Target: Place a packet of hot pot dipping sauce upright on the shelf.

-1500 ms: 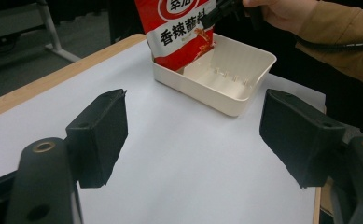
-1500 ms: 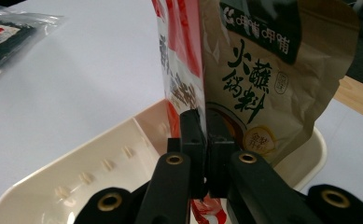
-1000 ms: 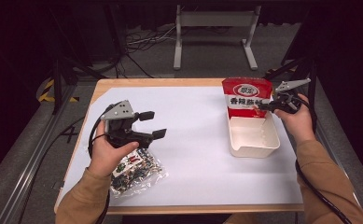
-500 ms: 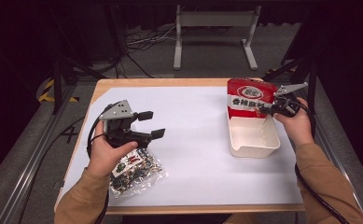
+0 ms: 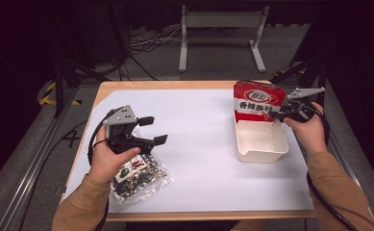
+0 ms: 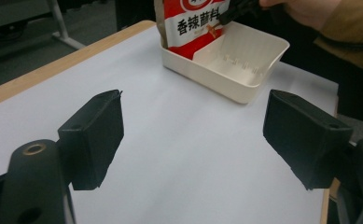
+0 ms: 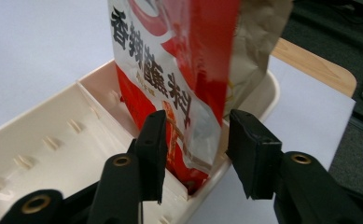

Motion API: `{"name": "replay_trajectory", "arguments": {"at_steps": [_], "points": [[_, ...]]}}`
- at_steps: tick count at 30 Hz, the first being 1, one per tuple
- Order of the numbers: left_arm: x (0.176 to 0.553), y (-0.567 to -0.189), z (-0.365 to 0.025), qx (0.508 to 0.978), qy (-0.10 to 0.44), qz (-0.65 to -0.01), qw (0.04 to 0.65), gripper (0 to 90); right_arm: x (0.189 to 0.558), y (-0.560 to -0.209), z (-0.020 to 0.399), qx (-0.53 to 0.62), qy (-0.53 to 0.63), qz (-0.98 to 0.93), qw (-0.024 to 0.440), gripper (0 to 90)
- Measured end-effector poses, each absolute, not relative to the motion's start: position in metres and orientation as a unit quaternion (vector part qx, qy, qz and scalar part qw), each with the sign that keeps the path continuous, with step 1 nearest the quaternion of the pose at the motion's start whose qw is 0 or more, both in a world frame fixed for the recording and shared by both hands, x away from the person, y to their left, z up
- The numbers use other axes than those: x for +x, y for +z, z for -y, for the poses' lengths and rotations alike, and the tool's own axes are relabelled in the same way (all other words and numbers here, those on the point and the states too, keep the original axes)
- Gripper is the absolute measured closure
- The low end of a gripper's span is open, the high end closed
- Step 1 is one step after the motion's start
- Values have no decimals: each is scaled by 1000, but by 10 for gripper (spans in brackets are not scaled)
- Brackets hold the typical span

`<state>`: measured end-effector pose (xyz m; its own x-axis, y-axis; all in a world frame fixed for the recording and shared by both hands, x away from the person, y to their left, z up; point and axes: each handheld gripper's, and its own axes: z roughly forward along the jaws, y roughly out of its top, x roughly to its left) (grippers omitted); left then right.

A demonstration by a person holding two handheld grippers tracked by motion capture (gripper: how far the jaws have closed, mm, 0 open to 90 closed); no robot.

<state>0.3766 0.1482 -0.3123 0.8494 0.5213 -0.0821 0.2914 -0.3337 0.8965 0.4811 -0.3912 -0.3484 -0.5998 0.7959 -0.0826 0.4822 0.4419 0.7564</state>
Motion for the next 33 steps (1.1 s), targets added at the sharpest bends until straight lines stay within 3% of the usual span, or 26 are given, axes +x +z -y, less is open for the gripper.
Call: {"name": "replay_trajectory", "arguments": {"at_steps": [18,33], "points": [[374,-330,-171,815,126,-267,498,184,436,-331,396,398,379,-805,224,475],[372,-332,-191,811,140,-297,484,177,386,-326,358,364,411,-804,229,422]]}}
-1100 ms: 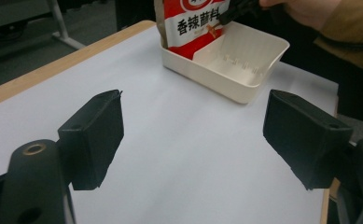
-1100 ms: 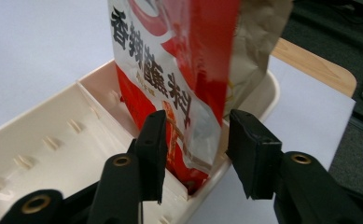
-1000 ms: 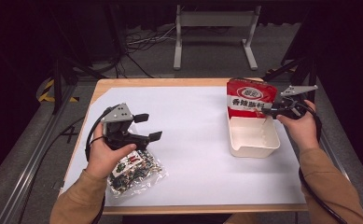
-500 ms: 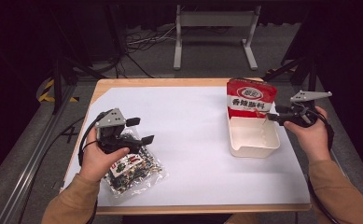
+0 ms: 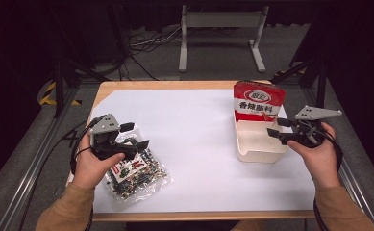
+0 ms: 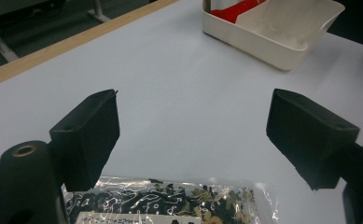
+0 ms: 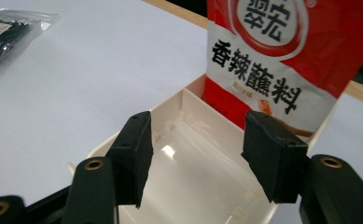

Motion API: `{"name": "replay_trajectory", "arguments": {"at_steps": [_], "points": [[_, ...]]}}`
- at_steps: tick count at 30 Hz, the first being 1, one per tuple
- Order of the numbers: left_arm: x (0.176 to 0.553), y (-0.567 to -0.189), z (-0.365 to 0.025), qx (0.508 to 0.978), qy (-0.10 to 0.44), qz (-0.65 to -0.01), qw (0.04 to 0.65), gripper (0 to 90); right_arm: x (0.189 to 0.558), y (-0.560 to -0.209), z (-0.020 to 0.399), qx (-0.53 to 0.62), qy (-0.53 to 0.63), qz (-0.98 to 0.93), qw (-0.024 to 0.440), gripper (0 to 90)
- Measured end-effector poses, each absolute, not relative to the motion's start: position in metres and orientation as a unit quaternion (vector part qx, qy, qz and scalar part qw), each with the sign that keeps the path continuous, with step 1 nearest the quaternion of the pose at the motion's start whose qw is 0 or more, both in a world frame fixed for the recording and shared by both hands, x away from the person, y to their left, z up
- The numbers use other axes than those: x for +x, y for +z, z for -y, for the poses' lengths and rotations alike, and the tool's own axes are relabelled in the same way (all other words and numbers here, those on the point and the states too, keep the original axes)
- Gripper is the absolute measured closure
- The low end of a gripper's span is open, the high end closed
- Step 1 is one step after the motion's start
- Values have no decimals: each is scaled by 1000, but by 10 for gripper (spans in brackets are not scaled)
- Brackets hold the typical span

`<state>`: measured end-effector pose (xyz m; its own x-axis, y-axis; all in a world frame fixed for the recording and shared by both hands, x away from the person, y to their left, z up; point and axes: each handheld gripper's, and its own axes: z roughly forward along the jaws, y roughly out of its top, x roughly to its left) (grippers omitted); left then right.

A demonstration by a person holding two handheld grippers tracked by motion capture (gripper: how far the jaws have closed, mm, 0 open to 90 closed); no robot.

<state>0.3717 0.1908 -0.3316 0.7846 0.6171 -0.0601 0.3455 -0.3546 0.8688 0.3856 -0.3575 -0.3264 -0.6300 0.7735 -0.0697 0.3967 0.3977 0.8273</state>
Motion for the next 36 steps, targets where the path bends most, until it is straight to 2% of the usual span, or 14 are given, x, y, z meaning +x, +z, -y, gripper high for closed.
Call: {"name": "replay_trajectory", "arguments": {"at_steps": [22,36], "points": [[378,-339,-214,806,148,-336,465,126,367,-332,329,358,433,-802,204,375],[391,-352,-240,796,178,-370,445,107,354,-338,307,345,433,-809,199,370]]}}
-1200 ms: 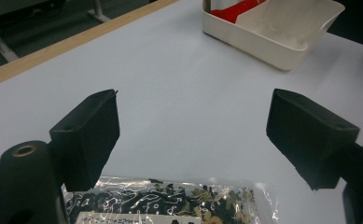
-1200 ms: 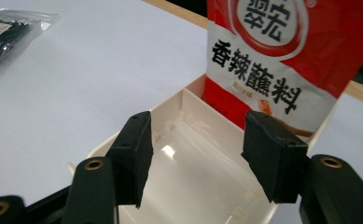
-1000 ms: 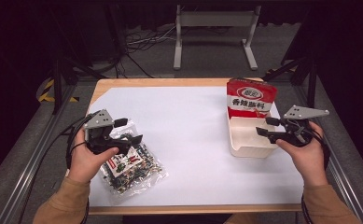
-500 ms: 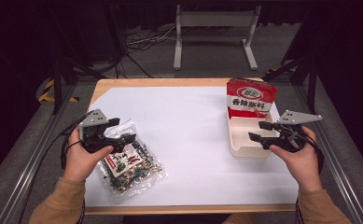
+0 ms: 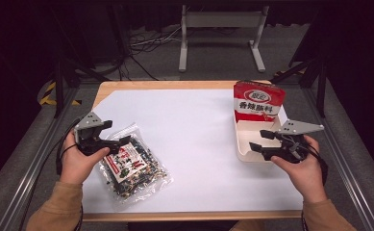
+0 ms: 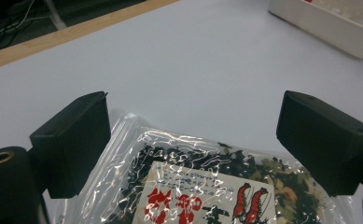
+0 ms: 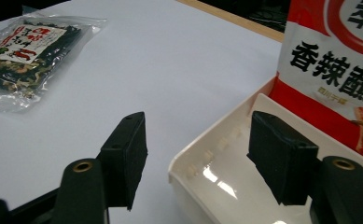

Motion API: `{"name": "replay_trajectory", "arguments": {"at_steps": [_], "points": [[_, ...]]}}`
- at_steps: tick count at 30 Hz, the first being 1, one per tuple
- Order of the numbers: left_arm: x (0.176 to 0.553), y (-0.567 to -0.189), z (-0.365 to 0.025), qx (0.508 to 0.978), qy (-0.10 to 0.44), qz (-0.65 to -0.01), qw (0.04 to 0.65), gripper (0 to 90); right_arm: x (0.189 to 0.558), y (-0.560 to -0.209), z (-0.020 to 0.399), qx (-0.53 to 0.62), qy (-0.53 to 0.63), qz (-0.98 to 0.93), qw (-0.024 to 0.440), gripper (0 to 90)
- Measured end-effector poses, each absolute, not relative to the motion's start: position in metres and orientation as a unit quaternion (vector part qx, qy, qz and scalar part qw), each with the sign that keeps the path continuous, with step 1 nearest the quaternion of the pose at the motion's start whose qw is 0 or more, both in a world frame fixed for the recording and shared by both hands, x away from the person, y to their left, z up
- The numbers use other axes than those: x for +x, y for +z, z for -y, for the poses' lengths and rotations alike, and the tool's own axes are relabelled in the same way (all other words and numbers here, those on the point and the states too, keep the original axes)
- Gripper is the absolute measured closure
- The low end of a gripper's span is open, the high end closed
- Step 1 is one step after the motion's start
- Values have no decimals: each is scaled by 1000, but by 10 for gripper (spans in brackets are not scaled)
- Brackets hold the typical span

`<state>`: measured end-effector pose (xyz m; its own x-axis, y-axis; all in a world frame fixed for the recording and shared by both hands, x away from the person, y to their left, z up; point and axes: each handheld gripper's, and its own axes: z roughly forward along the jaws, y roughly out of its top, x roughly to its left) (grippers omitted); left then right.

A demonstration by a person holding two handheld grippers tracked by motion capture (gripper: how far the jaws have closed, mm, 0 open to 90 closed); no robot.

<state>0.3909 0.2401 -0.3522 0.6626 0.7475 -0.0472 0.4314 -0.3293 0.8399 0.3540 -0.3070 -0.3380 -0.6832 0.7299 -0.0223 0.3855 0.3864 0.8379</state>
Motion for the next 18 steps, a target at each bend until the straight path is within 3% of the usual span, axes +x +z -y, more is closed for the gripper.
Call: {"name": "replay_trajectory", "arguments": {"at_steps": [18], "points": [[399,-373,-274,778,188,-432,416,122,348,-350,281,315,449,-816,185,375]]}}
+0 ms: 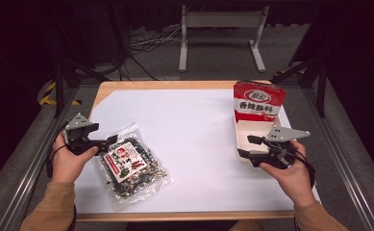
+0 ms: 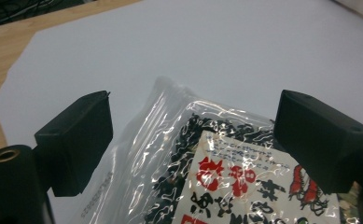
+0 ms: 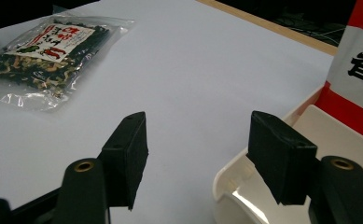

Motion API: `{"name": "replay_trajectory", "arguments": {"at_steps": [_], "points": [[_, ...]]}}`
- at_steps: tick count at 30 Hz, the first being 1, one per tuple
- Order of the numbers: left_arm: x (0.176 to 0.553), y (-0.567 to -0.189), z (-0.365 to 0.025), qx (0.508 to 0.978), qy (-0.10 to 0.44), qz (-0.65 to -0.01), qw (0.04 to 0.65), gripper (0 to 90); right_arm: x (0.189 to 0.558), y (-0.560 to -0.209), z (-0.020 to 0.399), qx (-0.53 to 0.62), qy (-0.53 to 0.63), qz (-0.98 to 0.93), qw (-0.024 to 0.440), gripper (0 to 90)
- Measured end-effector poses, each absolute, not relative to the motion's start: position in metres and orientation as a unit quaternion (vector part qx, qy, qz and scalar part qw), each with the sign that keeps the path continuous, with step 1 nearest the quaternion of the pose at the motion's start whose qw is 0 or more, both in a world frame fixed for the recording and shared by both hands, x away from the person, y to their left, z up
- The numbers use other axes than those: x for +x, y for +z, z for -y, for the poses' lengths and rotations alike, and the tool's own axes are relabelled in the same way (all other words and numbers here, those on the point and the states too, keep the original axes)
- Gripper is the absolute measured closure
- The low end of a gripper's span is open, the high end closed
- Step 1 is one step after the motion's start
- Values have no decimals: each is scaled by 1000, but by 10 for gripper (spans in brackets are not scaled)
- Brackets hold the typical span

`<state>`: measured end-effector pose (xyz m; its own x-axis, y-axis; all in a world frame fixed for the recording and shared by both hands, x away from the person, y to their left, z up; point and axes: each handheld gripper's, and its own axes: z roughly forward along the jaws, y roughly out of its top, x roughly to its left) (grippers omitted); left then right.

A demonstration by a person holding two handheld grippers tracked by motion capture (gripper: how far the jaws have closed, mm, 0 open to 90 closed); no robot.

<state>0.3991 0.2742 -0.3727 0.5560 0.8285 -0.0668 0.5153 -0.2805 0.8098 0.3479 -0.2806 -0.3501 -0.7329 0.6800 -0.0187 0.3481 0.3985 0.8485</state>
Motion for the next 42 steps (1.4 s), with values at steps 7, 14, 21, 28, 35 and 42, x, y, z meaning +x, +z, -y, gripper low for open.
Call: {"name": "replay_trajectory", "arguments": {"at_steps": [7,14,21,28,35,42], "points": [[401,-389,-294,765,191,-473,393,89,349,-351,270,298,451,-822,179,375],[402,-400,-309,750,195,-500,386,72,349,-351,262,286,453,-826,174,375],[408,-417,-321,745,184,-516,380,70,350,-353,256,278,452,-831,169,377],[415,-434,-327,749,160,-526,370,39,349,-355,253,276,450,-833,166,377],[418,-444,-329,758,131,-535,350,38,350,-358,252,275,446,-836,163,377],[419,-446,-329,762,113,-533,349,52,351,-361,250,274,442,-839,158,376]]}}
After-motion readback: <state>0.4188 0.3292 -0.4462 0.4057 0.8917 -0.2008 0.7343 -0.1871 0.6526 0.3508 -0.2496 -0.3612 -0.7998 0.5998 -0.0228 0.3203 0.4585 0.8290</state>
